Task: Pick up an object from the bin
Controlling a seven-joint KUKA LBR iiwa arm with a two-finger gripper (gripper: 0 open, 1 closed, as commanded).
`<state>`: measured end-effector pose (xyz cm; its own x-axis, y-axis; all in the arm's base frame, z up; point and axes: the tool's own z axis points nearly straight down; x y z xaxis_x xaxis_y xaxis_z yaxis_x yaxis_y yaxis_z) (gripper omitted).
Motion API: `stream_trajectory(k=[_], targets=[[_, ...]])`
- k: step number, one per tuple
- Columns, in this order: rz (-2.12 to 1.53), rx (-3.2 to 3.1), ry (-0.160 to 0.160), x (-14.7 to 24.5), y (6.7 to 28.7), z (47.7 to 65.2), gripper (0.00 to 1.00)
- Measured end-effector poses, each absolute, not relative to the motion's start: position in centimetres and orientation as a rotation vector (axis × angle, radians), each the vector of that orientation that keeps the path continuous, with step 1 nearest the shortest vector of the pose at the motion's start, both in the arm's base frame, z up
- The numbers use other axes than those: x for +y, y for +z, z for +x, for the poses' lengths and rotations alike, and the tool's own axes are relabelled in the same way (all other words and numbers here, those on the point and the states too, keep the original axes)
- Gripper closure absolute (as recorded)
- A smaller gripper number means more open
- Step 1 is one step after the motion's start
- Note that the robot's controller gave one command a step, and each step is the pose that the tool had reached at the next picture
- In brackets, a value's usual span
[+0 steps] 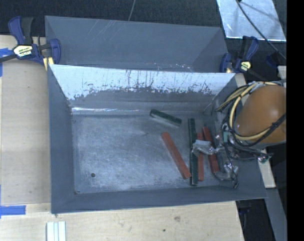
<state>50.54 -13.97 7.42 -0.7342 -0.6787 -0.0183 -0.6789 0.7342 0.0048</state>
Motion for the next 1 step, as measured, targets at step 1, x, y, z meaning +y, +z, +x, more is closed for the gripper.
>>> stream_trajectory(k=[1], targets=[[-1.253, 2.875, 0.023, -13.43, 7.31, 50.76, 0.0]])
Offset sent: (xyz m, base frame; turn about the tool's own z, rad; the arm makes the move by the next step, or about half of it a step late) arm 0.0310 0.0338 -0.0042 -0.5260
